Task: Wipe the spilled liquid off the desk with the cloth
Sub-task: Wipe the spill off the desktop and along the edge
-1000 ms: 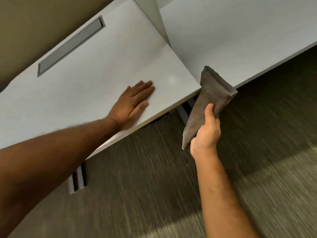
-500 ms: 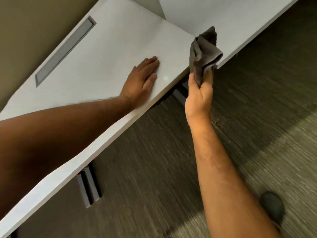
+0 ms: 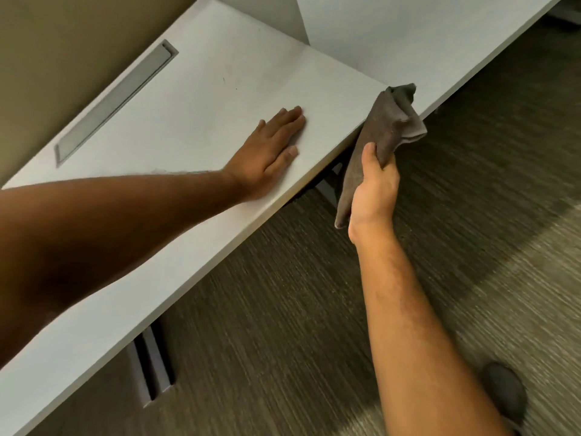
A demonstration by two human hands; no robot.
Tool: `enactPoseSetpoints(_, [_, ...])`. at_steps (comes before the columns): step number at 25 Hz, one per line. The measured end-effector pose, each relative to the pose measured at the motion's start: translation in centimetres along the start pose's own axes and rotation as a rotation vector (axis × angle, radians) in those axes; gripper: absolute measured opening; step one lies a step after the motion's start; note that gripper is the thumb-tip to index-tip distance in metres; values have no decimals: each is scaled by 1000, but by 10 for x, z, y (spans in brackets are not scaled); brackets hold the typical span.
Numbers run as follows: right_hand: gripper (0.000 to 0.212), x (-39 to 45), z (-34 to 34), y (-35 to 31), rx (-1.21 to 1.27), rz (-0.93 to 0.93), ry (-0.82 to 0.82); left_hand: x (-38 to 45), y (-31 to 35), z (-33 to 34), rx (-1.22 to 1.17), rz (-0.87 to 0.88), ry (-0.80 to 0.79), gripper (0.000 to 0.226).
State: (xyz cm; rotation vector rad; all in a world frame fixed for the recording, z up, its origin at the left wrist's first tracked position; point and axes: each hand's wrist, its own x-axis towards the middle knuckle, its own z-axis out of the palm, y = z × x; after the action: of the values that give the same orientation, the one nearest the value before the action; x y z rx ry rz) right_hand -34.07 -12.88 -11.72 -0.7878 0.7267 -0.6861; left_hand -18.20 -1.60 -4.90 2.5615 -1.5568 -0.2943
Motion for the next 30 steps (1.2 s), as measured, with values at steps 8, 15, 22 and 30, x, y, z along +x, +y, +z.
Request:
enactPoseSetpoints(8, [33, -72, 22, 54, -355, -324, -85, 1, -1, -3, -72, 13, 46, 54])
enactPoseSetpoints(15, [41, -150, 21, 108, -656, -208, -397, 1, 0, 0, -61, 4, 47, 53])
enactPoseSetpoints(22, [18, -144, -45, 95, -63, 562, -195, 0, 12, -3, -25, -41, 27, 55])
enactPoseSetpoints(30, [30, -11, -119, -49, -28, 396, 69, 114, 79, -2, -155, -699, 304, 49])
